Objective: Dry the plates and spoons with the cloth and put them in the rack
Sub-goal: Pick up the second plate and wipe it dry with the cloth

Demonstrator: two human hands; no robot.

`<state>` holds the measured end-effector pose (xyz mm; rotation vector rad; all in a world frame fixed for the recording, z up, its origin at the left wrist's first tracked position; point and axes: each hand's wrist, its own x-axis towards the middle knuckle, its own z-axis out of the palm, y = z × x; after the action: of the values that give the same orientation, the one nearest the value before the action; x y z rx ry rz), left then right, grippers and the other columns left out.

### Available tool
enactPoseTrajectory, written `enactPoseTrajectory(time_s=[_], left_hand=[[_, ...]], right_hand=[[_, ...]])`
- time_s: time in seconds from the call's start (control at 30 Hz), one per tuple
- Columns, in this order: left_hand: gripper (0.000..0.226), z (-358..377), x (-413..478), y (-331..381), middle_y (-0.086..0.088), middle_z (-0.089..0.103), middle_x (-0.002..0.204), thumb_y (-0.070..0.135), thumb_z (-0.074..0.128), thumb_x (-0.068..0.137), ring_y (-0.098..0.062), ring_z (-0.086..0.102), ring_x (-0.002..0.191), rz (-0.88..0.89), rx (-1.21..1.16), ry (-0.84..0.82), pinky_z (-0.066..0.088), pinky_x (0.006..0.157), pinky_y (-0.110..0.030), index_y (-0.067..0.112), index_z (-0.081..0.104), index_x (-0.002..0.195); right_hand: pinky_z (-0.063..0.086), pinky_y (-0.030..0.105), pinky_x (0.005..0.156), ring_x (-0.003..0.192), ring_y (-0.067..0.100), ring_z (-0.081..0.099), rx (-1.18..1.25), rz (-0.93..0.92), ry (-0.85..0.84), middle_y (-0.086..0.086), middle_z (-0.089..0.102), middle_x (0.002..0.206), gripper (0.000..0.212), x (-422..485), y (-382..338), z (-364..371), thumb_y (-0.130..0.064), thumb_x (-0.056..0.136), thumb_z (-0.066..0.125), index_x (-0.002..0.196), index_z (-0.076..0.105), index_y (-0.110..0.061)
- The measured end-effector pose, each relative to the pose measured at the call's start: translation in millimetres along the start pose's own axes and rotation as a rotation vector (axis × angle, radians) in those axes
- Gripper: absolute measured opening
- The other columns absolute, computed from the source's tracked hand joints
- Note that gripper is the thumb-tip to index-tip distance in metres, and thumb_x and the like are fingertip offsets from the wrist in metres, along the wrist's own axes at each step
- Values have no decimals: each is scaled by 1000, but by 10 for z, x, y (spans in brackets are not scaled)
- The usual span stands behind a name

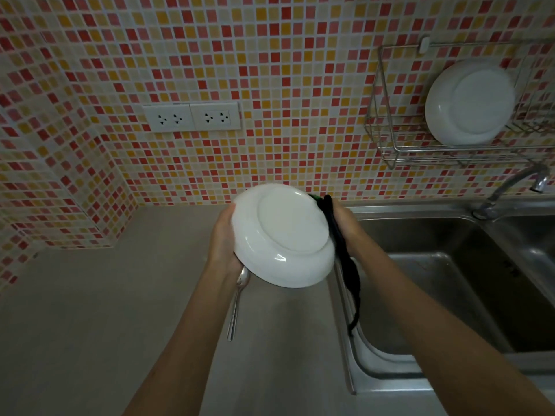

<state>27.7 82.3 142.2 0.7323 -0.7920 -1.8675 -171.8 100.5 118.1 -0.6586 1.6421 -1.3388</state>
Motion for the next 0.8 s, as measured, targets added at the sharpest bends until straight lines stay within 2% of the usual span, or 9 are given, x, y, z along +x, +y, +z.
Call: enactPoseTrajectory(time_s=[0.07, 0.13, 0.23, 0.33, 0.43, 0.53, 0.67, 0.73, 0.8], left_hand=[[36, -31, 22, -31, -2, 75, 93, 35, 42, 96, -18, 73, 75, -14, -16, 60, 57, 59, -31, 16, 64, 118], [39, -36, 40, -61, -3, 73, 99, 37, 41, 95, -18, 73, 79, -17, -5, 117, 58, 61, -30, 16, 61, 122], [46, -25, 61, -110, -7, 68, 109, 39, 39, 96, -22, 68, 91, -14, 0, 142, 57, 65, -32, 12, 54, 131], [48, 69, 28, -135, -11, 64, 108, 41, 38, 96, -24, 62, 92, -65, 3, 136, 52, 69, -35, 11, 49, 132], [46, 173, 11, -106, -14, 63, 115, 40, 43, 94, -27, 61, 98, -132, 36, 110, 51, 80, -39, 11, 50, 129], [38, 214, 72, -73, -14, 65, 120, 36, 47, 94, -29, 63, 108, -80, 189, 54, 49, 95, -44, 13, 59, 121], [25, 310, 65, -7, -4, 76, 90, 29, 47, 96, -19, 71, 87, 35, 337, -15, 55, 77, -34, 18, 70, 94], [26, 352, 33, 45, -7, 74, 96, 32, 50, 94, -21, 70, 88, 97, 377, 21, 56, 77, -34, 13, 68, 101], [42, 361, 13, 84, -11, 68, 111, 42, 56, 86, -26, 67, 100, 106, 390, 43, 55, 86, -41, 10, 62, 113]], right_hand=[[47, 39, 81, 90, 26, 59, 17, 3, 171, 8, 65, 91, 36, -115, 148, 94, -48, 79, 52, 83, 66, -15], [44, 34, 87, 98, 25, 57, 27, -74, 262, 7, 63, 101, 37, -209, 305, 188, -35, 94, 40, 103, 65, -9], [37, 32, 101, 120, 21, 50, -14, -365, 300, 6, 58, 124, 42, -448, 526, 331, -33, 99, 31, 125, 56, -11], [21, 33, 114, 138, 16, 31, -328, -694, 323, 4, 38, 148, 53, -629, 692, 487, -38, 96, 25, 137, 46, -13], [25, 43, 113, 141, 17, 26, -603, -871, 348, 1, 34, 151, 52, -738, 631, 571, -40, 99, 18, 139, 42, -18], [27, 46, 113, 145, 15, 13, -609, -952, 249, 0, 22, 155, 49, -694, 401, 573, -38, 100, 19, 144, 32, -21], [15, 47, 118, 146, 19, 9, -479, -975, 168, 4, 19, 157, 48, -597, 2, 522, -34, 97, 25, 142, 36, -21], [12, 45, 119, 146, 19, 12, -495, -972, 155, 3, 24, 156, 50, -495, -169, 466, -39, 96, 24, 141, 38, -23], [15, 41, 118, 142, 18, 23, -470, -913, 157, 2, 34, 151, 51, -371, -348, 382, -41, 95, 24, 139, 42, -22]])
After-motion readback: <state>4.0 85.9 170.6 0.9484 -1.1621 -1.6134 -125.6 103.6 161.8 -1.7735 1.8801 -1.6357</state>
